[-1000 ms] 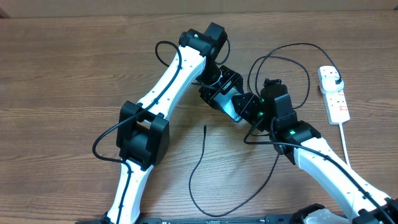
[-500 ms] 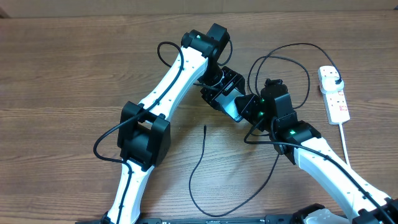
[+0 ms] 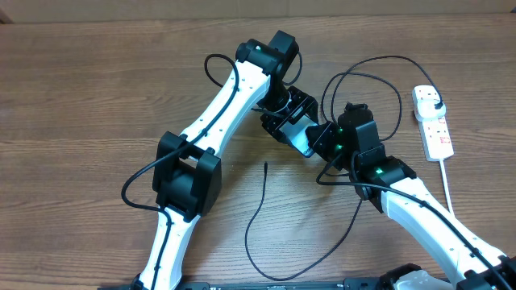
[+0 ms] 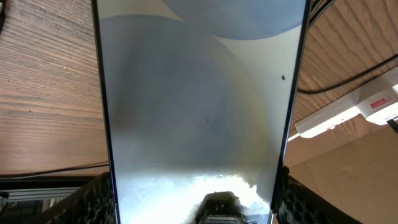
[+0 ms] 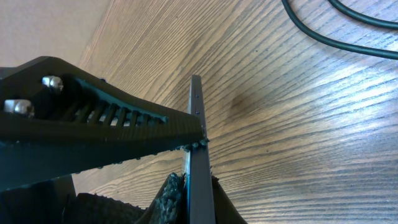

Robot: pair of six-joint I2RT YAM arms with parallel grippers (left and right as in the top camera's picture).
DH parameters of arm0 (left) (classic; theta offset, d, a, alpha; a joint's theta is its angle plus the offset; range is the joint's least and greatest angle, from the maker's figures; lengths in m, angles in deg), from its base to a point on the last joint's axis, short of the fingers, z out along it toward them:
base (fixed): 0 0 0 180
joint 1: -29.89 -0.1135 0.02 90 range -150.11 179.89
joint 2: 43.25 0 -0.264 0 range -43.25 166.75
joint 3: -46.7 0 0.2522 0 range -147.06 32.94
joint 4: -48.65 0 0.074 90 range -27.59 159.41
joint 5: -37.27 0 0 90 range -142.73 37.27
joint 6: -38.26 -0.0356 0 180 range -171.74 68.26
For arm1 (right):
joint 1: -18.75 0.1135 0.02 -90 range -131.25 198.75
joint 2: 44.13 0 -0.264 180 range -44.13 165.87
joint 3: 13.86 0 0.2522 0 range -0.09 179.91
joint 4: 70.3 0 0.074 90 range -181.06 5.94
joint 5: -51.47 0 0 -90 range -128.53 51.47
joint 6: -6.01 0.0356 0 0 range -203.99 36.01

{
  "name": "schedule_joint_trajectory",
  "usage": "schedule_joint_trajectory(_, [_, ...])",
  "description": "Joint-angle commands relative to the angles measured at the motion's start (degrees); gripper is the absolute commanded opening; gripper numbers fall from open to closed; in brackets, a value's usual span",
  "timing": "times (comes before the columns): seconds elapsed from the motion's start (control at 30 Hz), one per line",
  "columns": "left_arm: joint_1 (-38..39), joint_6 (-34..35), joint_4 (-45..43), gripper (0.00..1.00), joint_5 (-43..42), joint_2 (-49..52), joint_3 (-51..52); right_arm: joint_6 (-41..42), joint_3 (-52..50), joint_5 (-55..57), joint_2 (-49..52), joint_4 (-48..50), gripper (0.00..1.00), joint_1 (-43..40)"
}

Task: Plug charger to phone and switch on socket

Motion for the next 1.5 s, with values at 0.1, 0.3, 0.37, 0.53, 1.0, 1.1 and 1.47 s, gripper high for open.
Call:
schedule_joint_trajectory(0.1, [0.5,-0.3,0.3,0.81,3.3,-0.2,-1.3,-2.2,0.8,0.6,0.0,0.2,0.07,0.3])
schedule_joint_trajectory(0.3, [0.1,-1.8,0.2,1.0,4.3,-0.2,-1.3,-2.2,0.8,0.6,0.0,0.2,0.06,0.3])
schedule_joint_trajectory(0.37, [-0.9,-3.7,0.3,1.0,4.1,-0.2,-1.3,-2.1,0.8,0.6,0.0,0.2,0.06,0.3])
schedule_joint_trajectory(0.53, [-4.6,-7.5,2.8,1.0,4.0,-0.2,-2.9,1.2,0.8,0.4,-0.1,0.9,0.06,0.2])
schedule_joint_trajectory(1.0, [-19.4,-18.3,19.3,1.0,4.0,-0.2,-26.1,43.3,0.8,-8.5,0.0,19.2,0.04,0.2])
schedule_joint_trajectory(1.1, [-19.8,-18.5,19.3,1.0,2.8,-0.2,-29.9,54.3,0.8,-10.6,0.0,25.7,0.04,0.2])
schedule_joint_trajectory(1.47, [-16.3,-18.1,11.8,1.0,0.2,-0.2,-32.1,68.9,0.8,-12.7,0.0,37.2,0.04,0.2])
